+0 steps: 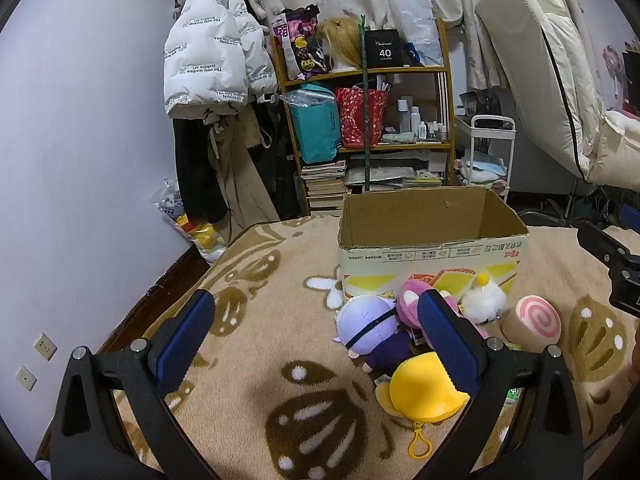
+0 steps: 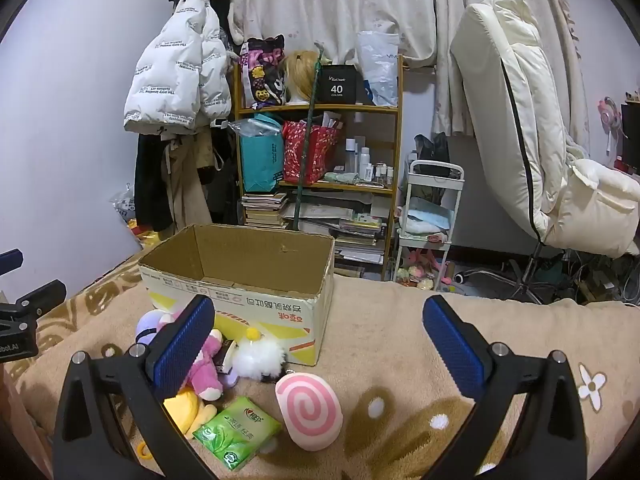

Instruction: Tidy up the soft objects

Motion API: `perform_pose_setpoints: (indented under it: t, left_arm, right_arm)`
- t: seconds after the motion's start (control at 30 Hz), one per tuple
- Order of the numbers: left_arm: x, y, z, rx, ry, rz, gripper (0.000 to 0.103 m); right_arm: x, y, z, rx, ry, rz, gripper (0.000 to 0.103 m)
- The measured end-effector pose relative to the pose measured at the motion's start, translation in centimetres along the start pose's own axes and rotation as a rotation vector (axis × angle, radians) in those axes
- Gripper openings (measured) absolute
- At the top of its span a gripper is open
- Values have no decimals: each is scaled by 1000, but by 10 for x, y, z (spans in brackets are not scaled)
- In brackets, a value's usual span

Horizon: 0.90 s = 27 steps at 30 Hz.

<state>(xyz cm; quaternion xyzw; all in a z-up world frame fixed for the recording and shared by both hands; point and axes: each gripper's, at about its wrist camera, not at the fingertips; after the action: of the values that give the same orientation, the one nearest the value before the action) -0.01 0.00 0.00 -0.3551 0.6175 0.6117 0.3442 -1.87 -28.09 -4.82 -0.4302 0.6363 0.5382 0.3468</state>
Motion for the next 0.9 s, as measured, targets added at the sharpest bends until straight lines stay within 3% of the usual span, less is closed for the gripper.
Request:
perform_pose_setpoints:
  t: [0.9]
  left_arm:
    - [0, 0, 0, -2, -4, -5, 100]
  right_arm:
    - [0, -1, 0, 2, 3, -1, 103]
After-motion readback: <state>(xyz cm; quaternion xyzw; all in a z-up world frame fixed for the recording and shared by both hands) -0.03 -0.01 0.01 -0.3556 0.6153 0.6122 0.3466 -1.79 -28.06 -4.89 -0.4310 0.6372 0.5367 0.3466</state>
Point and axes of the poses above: each gripper's, at about its wrist camera, not at the fingertips, and y roughly against the way its jaws point, z to its left, x to its underside, and after that the axes turned 12 degrees about y, right-handed
